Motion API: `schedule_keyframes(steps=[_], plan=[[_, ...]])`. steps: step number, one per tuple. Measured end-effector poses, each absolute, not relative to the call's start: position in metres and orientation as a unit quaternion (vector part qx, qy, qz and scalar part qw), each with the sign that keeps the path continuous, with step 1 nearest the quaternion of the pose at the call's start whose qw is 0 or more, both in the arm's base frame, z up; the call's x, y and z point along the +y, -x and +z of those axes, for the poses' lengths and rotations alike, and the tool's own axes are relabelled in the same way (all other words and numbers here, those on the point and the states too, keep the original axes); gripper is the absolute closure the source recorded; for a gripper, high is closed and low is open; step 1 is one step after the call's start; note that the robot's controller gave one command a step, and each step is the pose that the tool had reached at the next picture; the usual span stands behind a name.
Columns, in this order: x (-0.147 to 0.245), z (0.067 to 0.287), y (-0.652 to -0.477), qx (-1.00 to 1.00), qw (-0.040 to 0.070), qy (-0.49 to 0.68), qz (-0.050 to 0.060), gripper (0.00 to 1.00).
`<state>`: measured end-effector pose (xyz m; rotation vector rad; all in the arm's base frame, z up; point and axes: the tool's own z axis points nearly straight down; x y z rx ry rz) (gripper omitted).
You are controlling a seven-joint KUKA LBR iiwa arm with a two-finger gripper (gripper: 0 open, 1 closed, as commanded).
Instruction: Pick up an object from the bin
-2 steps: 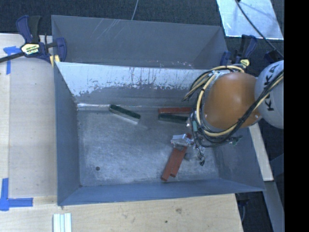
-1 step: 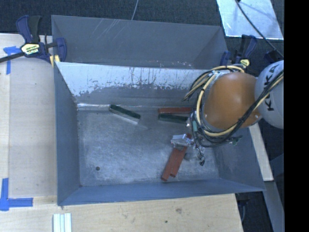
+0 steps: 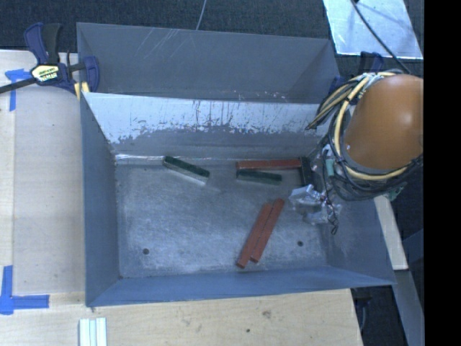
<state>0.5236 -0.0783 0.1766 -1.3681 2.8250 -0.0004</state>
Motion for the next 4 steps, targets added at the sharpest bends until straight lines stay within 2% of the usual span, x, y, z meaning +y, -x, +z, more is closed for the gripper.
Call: schedule_keyframes(steps=[1, 2, 3, 4], plan=[[-0.078, 0.177, -0.524, 0.900, 0.001, 0.435, 0.000, 0.00], [-0.078, 0.177, -0.524, 0.900, 0.001, 0.435, 0.000, 0.00], [-0.063, 0.137, -0.524, 0.879, 0.003, 0.477, -0.002, 0.00], [-0.027, 0.070, -0.517, 0.888, 0.001, 0.460, 0.000, 0.00]])
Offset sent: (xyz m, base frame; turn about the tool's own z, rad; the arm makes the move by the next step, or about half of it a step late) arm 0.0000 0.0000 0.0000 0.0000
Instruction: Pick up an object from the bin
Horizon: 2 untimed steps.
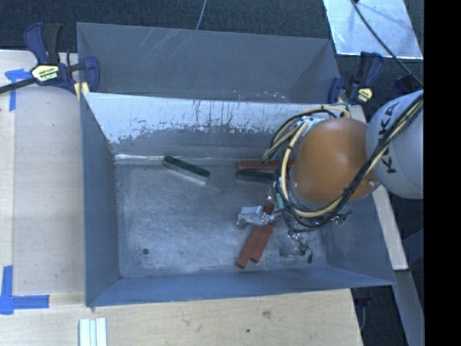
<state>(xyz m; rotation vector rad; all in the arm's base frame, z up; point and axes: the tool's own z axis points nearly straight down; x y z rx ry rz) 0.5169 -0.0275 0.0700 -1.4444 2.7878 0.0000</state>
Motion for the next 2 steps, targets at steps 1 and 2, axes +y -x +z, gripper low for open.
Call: schedule_keyframes(steps=[1, 2], plan=[[-0.0245, 0.0701, -0.5155, 0.887, 0.002, 0.461, 0.000, 1.00], [-0.0245, 0.0701, -0.5155, 0.887, 0.002, 0.461, 0.000, 1.00]])
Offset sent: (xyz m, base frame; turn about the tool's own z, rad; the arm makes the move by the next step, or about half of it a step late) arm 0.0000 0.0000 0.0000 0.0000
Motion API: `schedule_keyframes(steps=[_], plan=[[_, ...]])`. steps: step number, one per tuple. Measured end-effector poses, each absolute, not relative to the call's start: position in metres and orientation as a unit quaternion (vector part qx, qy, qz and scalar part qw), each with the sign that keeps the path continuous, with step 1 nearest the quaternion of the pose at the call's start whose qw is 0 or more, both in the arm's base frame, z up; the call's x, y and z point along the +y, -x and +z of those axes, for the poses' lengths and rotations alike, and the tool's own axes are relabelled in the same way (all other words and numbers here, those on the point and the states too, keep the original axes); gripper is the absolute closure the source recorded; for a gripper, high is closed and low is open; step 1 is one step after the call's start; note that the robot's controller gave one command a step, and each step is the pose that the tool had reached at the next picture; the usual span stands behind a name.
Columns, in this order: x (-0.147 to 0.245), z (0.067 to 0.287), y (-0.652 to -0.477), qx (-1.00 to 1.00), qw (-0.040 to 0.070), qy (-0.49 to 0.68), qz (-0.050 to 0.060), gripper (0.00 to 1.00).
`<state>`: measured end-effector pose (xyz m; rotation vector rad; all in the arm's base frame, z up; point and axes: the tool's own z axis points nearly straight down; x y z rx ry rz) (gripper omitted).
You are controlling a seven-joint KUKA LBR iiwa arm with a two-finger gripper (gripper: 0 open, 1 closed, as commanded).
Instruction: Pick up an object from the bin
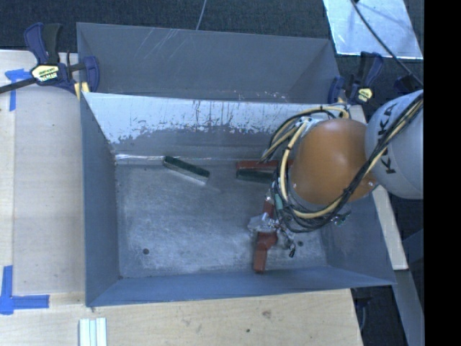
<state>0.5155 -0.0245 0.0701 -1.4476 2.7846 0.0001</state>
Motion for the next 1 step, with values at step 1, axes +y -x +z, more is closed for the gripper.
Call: schedule_keyframes(steps=[1], plan=[[0.0162, 0.2783, -0.5202, 0.897, 0.000, 0.443, 0.001, 1.00]])
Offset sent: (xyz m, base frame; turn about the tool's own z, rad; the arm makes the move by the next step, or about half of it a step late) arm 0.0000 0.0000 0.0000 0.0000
